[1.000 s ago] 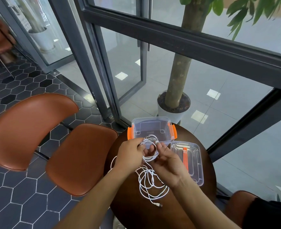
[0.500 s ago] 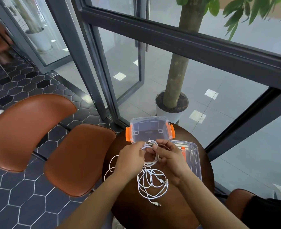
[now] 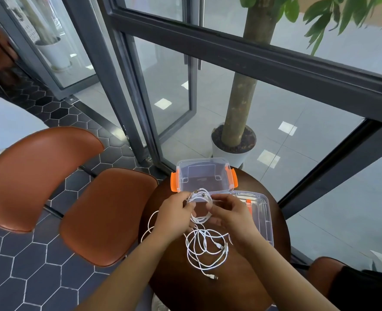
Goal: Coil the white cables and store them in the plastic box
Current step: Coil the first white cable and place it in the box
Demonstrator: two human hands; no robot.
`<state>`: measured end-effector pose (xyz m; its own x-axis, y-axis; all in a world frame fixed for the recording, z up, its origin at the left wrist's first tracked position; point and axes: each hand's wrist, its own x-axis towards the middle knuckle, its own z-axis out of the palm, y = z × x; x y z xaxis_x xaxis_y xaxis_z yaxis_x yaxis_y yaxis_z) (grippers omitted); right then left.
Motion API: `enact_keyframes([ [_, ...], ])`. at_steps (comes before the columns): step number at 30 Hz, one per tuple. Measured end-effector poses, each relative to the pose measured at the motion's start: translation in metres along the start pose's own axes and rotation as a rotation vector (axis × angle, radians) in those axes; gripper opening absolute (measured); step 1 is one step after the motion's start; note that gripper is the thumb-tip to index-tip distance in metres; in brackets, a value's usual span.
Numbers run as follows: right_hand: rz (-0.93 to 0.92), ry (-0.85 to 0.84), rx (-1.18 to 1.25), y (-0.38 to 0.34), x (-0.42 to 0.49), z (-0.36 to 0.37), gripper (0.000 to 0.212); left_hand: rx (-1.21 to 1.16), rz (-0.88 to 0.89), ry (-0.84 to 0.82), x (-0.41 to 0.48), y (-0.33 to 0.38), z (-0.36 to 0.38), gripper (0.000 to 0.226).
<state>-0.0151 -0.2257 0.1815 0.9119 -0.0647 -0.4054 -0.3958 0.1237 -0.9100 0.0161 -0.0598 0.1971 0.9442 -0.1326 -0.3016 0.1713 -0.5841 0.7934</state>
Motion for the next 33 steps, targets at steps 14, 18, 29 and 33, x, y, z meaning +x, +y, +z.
enact_keyframes([
  [14,-0.091,0.132,-0.412,0.001,0.017,-0.005,0.011,-0.184,-0.090,-0.008,0.011,-0.005,0.013,0.016],
  [18,-0.073,0.109,-0.410,0.001,0.030,-0.016,0.014,-0.211,-0.135,0.042,0.018,-0.008,0.020,0.023],
  [29,-0.027,0.109,-0.456,0.002,0.095,-0.014,0.009,0.260,-0.138,0.159,0.079,-0.063,-0.004,0.033],
  [33,0.032,0.163,-0.444,0.008,0.130,-0.003,0.006,0.484,0.016,0.113,0.118,-0.079,-0.009,0.039],
])
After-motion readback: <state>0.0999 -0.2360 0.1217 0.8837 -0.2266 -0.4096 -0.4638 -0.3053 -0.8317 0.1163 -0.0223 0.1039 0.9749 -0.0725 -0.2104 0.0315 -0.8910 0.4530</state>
